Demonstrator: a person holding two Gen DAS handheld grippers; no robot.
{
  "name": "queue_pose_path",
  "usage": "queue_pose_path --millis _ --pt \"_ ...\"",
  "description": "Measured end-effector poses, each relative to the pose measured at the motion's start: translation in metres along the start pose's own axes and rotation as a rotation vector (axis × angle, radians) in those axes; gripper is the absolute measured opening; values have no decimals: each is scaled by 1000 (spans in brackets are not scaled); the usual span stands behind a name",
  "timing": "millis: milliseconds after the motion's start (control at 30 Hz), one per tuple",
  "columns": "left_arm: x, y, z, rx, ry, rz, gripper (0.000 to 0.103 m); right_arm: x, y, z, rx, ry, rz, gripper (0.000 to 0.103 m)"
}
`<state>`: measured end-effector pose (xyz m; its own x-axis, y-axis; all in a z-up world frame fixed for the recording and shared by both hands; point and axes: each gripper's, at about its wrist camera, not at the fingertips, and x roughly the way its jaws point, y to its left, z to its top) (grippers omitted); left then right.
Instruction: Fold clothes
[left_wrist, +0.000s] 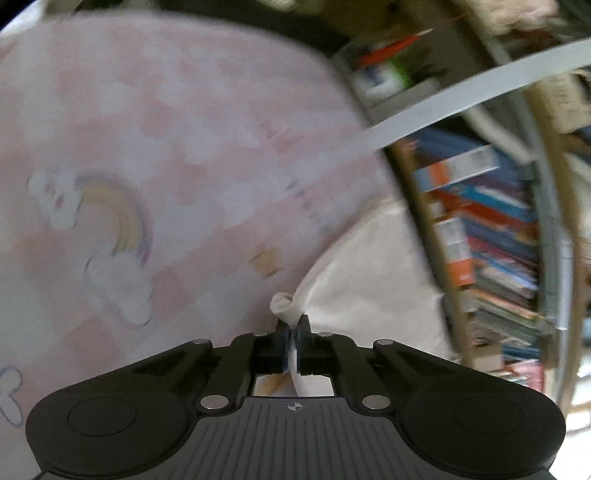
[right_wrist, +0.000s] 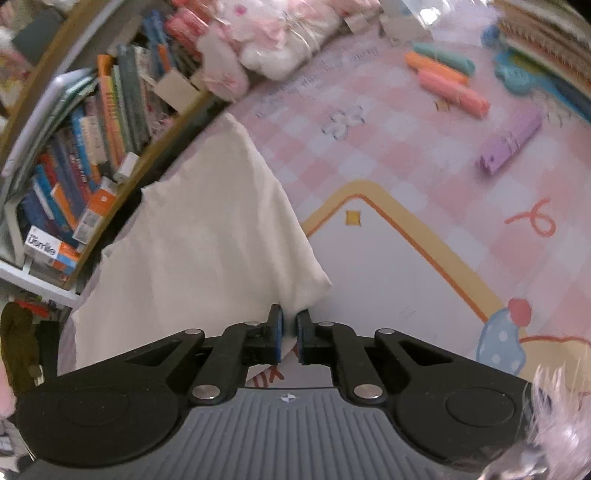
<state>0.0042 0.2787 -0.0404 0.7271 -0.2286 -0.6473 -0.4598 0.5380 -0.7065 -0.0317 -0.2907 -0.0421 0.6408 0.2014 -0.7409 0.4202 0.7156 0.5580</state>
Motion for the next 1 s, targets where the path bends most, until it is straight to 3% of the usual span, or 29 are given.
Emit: queue_pose_path --millis 133,267,733,800,1000 --pt "-8 -10 1 69 -1 -11 2 -1 -1 -2 -26 6 -10 7" --pt "2 12 -5 -5 44 45 2 3 -7 -4 -10 21 -20 7" --pt "0 21 -10 -9 54 67 4 4 -12 -1 -1 27 -21 7" --pt "2 22 -9 -10 63 66 5 3 -13 -1 13 24 -21 9" --pt "6 23 -3 29 110 28 15 -7 -8 -8 30 -14 -71 28"
